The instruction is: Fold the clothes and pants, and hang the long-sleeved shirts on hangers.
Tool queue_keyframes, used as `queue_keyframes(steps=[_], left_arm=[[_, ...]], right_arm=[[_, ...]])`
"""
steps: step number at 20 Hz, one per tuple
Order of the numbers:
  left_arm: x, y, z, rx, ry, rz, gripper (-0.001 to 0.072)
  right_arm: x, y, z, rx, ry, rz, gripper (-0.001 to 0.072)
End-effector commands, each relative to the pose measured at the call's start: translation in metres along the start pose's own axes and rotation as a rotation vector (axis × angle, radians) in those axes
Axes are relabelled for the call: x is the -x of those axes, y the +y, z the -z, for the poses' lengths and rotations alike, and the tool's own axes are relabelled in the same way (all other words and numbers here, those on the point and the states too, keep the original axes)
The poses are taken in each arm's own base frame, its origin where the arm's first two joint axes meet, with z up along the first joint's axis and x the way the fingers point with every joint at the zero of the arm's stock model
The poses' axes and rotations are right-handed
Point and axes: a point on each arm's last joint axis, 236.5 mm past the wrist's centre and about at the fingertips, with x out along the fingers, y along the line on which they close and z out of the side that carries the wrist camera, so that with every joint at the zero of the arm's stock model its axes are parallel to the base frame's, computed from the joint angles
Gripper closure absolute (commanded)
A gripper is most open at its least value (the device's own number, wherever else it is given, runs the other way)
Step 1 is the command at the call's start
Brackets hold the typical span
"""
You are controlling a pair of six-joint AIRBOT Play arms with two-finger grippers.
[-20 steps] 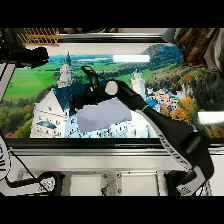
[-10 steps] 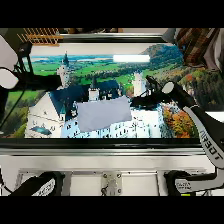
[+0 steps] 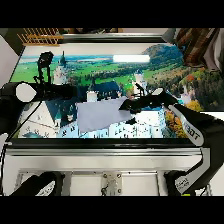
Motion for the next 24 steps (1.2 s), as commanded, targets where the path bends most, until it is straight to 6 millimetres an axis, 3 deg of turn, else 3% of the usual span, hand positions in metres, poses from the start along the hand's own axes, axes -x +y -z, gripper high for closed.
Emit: queue_keyframes(steps=[1,3,5,8,10,12,14,16,18,19,21,24], left_arm=[[-0.001,-0.003,0.003,-0.006,0.007,0.006,0.0699],[-0.001,-0.003,0.003,-0.006,0.008,0.006,0.0700],[-0.001,-0.003,0.004,-0.005,0.013,0.006,0.0700],[-0.001,-0.003,0.005,-0.005,0.017,0.006,0.0700],[-0.001,-0.003,0.005,0.027,0.016,0.006,0.0699],[-0.001,-0.003,0.005,0.038,0.016,0.005,0.0700],[-0.001,-0.004,0.005,0.039,0.016,0.006,0.0699],[-0.001,-0.004,0.005,0.057,0.016,0.006,0.0699],[-0.001,-0.004,0.005,0.066,0.016,0.006,0.0699],[-0.001,-0.003,0.005,0.066,0.016,0.006,0.0700],[-0.001,-0.004,0.005,0.066,0.016,0.006,0.0700],[-0.001,-0.004,0.005,0.066,0.016,0.006,0.0700]], right_arm=[[-0.019,0.037,-0.002,0.125,-0.002,-0.073,0.0701],[-0.004,0.042,-0.014,0.150,-0.037,-0.073,0.0699],[0.040,0.037,-0.038,0.171,-0.123,-0.032,0.0700],[0.155,-0.022,-0.070,0.128,-0.296,0.204,0.0699],[0.253,-0.078,-0.074,0.028,-0.441,0.391,0.0700],[0.342,-0.128,-0.061,-0.105,-0.584,0.509,0.0700],[0.416,-0.178,-0.031,-0.287,-0.705,0.594,0.0700],[0.466,-0.220,0.008,-0.473,-0.791,0.640,0.0700],[0.483,-0.247,0.044,-0.602,-0.819,0.636,0.0700],[0.480,-0.256,0.060,-0.658,-0.816,0.626,0.0700],[0.460,-0.263,0.083,-0.745,-0.794,0.605,0.0700],[0.409,-0.254,0.108,-0.814,-0.724,0.567,0.0700]])
